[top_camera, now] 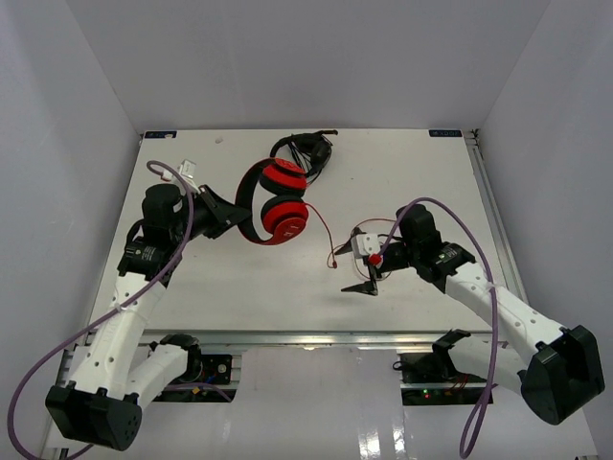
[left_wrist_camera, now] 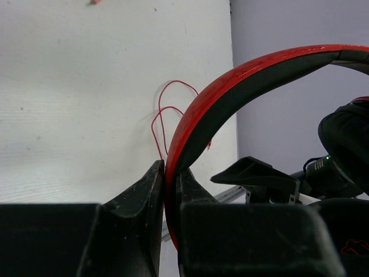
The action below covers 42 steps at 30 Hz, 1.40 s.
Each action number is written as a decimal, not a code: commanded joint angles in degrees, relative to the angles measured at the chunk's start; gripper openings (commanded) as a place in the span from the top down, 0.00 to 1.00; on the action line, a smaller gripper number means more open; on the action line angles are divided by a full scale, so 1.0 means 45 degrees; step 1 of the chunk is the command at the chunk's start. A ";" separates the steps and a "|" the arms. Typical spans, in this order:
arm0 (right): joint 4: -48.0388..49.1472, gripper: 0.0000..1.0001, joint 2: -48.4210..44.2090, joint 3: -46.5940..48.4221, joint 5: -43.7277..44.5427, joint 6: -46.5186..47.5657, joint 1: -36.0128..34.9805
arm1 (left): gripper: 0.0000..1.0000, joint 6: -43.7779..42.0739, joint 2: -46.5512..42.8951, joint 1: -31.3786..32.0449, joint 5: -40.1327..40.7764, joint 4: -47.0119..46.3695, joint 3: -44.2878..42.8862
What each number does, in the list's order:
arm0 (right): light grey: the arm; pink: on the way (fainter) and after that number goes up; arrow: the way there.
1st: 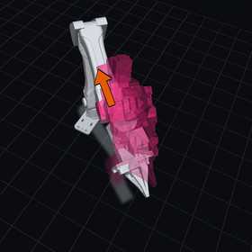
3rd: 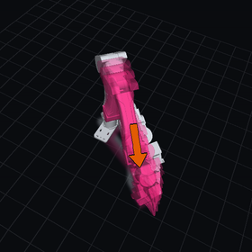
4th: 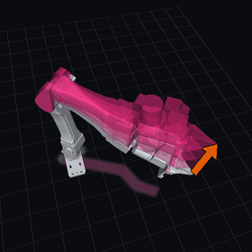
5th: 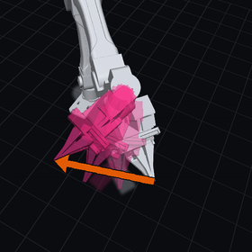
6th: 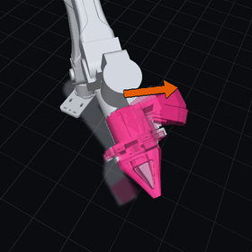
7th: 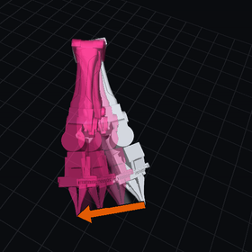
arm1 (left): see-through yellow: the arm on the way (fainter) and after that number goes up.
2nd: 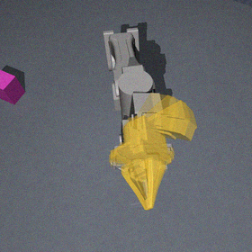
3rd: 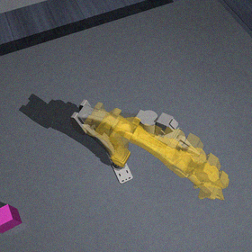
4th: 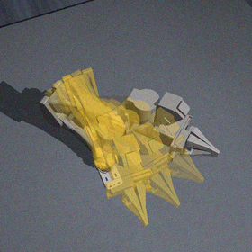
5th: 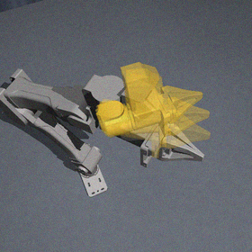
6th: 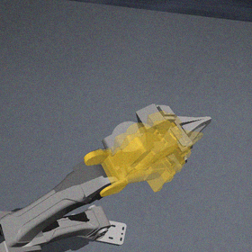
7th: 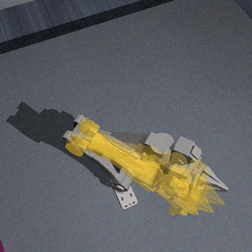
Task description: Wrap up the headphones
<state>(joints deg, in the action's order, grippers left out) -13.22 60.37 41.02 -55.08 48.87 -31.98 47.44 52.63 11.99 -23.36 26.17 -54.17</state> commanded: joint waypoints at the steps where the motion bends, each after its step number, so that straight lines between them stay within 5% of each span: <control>1: 0.1477 0.10 0.0454 0.0979 0.0269 -0.0208 -0.0488 | 1.00 0.1181 0.0258 0.0676 -0.0160 -0.0764 -0.0812; 7: 0.2114 0.02 0.1120 0.1440 -0.0133 -0.0708 -0.0595 | 1.00 0.2115 0.0413 0.1243 -0.0038 -0.1139 -0.1327; 23: 0.5239 0.50 0.1025 -0.0541 -0.2991 -0.3346 -0.0797 | 1.00 0.6471 0.0161 0.1223 0.0297 -0.3176 -0.2408; 33: 0.7046 0.92 0.0395 -0.1245 -0.3037 -0.5619 -0.0992 | 1.00 0.8608 0.0177 0.1230 0.1224 -0.4116 -0.2513; 37: 0.5390 0.92 0.0078 -0.0866 -0.1074 -0.5190 -0.1024 | 1.00 0.8604 0.0260 0.1230 0.2674 -0.3715 -0.2935; 42: 0.0045 0.92 0.0372 0.1501 0.6389 -0.3708 -0.1280 | 1.00 0.5166 0.1890 0.1258 0.6347 -0.1622 -0.5202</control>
<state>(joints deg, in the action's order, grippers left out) 5.73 61.45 38.34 -53.60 27.28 -36.91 79.57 57.06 17.48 -11.54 14.88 -68.28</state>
